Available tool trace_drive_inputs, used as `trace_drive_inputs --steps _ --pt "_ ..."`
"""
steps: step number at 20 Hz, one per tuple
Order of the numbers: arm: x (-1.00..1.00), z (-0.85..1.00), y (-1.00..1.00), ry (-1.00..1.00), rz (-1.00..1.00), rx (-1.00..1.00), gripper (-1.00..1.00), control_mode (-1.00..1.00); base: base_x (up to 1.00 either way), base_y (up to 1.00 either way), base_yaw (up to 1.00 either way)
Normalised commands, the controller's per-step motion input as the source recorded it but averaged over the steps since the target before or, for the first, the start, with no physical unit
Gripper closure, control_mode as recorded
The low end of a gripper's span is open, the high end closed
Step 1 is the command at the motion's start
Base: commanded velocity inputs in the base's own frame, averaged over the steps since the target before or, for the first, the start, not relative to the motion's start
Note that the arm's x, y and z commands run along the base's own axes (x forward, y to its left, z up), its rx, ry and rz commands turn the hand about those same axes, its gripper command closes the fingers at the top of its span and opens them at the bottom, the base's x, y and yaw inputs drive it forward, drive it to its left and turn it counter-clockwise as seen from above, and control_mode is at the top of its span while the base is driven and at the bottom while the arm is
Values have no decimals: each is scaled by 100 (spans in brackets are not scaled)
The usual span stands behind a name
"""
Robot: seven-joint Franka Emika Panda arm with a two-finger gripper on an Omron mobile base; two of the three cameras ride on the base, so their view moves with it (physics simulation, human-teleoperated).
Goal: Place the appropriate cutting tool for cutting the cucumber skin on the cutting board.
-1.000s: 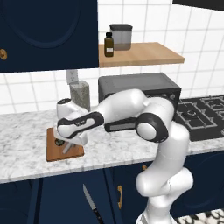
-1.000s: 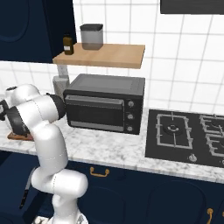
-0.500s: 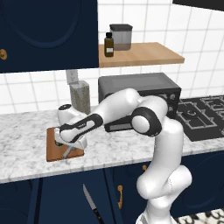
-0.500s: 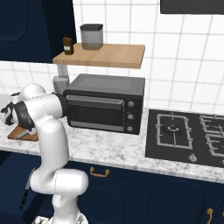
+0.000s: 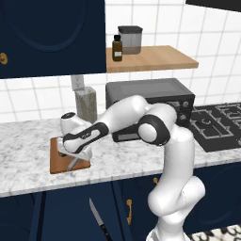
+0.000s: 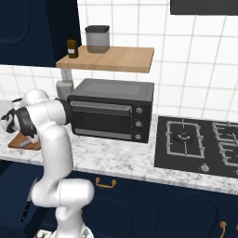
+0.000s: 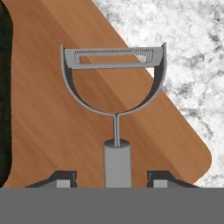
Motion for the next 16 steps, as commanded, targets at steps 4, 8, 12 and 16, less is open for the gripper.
trace_drive_inputs --steps 4,8,12,16 --pt "-29 31 0 0 1 0 -100 -100 0 0 0" --pt "-45 59 0 -2 1 0 -100 -100 0 0 0" --pt "-46 69 0 -4 0 0 -100 -100 0 0 0" --pt "-48 69 -11 -7 0 0 -100 -100 0 0 0"
